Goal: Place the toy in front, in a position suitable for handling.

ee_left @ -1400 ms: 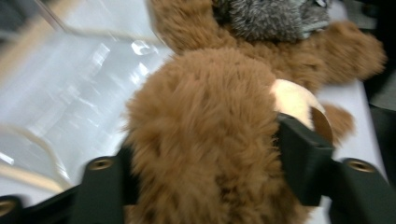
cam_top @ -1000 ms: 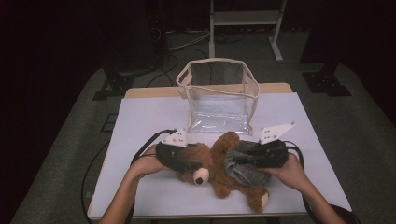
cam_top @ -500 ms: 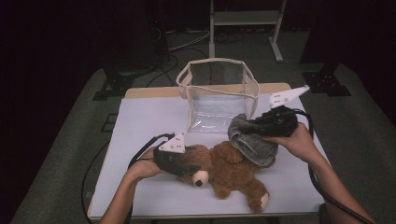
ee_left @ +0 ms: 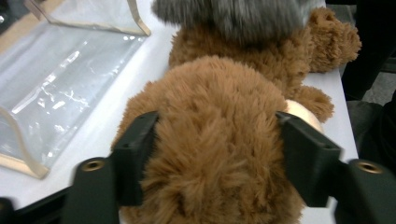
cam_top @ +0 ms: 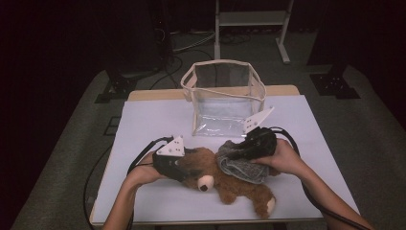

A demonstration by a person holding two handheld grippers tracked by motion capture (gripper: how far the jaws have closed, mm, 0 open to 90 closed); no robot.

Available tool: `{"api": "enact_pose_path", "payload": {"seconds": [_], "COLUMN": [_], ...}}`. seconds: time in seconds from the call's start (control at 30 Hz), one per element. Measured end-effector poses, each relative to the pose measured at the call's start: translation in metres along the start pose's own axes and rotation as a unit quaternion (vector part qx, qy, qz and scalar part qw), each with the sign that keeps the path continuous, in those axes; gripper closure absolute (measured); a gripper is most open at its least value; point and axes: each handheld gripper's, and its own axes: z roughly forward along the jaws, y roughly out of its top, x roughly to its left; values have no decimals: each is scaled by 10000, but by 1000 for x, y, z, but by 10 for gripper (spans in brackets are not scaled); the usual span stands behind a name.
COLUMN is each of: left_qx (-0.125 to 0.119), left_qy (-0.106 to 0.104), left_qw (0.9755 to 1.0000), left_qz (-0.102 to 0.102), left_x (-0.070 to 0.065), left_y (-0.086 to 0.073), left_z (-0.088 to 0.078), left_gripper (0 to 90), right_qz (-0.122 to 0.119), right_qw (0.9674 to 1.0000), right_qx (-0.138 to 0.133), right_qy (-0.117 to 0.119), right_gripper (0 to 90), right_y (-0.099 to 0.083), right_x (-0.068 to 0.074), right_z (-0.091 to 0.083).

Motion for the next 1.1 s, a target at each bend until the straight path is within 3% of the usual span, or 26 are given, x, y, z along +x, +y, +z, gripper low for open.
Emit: {"api": "enact_pose_path", "payload": {"seconds": [0.13,0.17,0.2,0.23,0.43,0.6,0.67,0.77,0.87,0.93,1.0,1.07,1.1], "left_qx": [-118,-118,-166,-208,-228,-312,-256,-281,-311,-316,-351,-417,-416], "left_qy": [-1,-1,-37,-54,-59,-90,-104,-116,-104,-119,-132,-86,-67], "left_qw": [9999,9999,9998,9998,9997,9995,9996,9995,9995,9994,9992,9989,9987], "left_qz": [-50,-50,-45,-56,-41,-30,-13,-25,-33,-20,-105,-219,-303], "left_x": [-2,-2,-3,-4,-5,-6,-6,-8,-8,-7,-6,-3,-1], "left_y": [-5,-5,-7,-8,-9,-9,-8,-8,-8,-10,-12,-13,-13], "left_z": [3,3,3,3,2,5,6,7,6,5,3,-2,-4], "left_gripper": [427,433,433,444,443,454,461,464,464,462,434,333,272], "right_qz": [200,200,243,418,652,838,815,614,448,387,434,406,447], "right_qw": [9990,9990,9984,9967,9963,9957,9955,9954,9962,9979,9987,9991,9990], "right_qx": [-396,-396,-474,-566,-317,-252,-398,-613,-697,-492,-250,87,-37], "right_qy": [-106,-106,-186,-414,-459,-298,-255,-398,-275,-191,4,-89,-63], "right_gripper": [770,770,770,770,770,772,772,772,772,771,771,773,773], "right_y": [-8,-8,-11,-23,-54,-81,-79,-56,-29,-20,-21,-30,-35], "right_x": [-7,-7,-9,-15,-18,-13,-12,-12,-19,-26,-29,-25,-23], "right_z": [-26,-26,-33,-50,-46,-53,-65,-77,-65,-45,-23,-7,-7]}}
